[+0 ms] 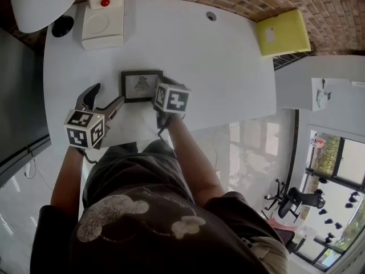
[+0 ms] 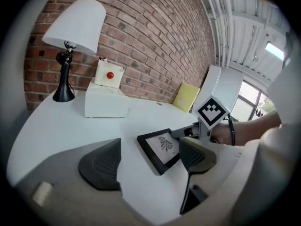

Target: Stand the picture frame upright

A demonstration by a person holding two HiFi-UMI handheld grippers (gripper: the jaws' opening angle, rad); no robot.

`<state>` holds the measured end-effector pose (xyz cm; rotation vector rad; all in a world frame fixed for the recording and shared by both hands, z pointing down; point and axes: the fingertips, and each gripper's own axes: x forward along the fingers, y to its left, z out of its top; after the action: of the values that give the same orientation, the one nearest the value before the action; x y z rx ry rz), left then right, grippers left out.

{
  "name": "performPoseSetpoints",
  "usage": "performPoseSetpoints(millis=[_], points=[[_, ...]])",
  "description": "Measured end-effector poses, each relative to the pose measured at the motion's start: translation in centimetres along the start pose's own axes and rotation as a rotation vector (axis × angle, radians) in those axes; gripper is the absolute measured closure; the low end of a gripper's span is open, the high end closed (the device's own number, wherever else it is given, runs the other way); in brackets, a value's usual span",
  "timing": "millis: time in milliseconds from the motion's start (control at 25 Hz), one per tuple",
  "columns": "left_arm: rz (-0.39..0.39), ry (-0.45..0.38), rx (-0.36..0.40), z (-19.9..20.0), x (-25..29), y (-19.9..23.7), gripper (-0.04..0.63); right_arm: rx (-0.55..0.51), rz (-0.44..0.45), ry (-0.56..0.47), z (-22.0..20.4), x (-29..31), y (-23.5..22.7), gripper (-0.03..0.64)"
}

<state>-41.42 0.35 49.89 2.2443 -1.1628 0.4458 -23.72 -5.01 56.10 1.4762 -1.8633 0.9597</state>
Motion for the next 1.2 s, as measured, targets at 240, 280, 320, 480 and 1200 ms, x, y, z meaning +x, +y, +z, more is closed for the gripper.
performPoseSetpoints(millis=[240,280,320,480,1200], points=[[-0.008,0.022,-0.007,0.0,0.6,-0.1,0.195,0.017,-0.011,-0.046,0.7,-0.9,-0.8,0.541],[-0.009,0.027,-0.008,0.0,0.7,-0.1,0.195,0.012,-0.011,-0.054,0.9,-1.1,-0.9,0.541],[-0.01,0.031,-0.008,0.0,0.9,-0.2,0.195,0.007,-0.012,-0.062,1.1,-1.3,-1.0,0.541],[-0.014,0.016,-0.038,0.6,1.9,-0.3,0.196,-0.01,-0.009,-0.104,2.4,-2.2,-1.0,0.541],[-0.076,0.0,-0.144,5.1,5.7,-2.3,0.469,-0.108,0.012,-0.299,8.2,-7.5,0.3,0.541]])
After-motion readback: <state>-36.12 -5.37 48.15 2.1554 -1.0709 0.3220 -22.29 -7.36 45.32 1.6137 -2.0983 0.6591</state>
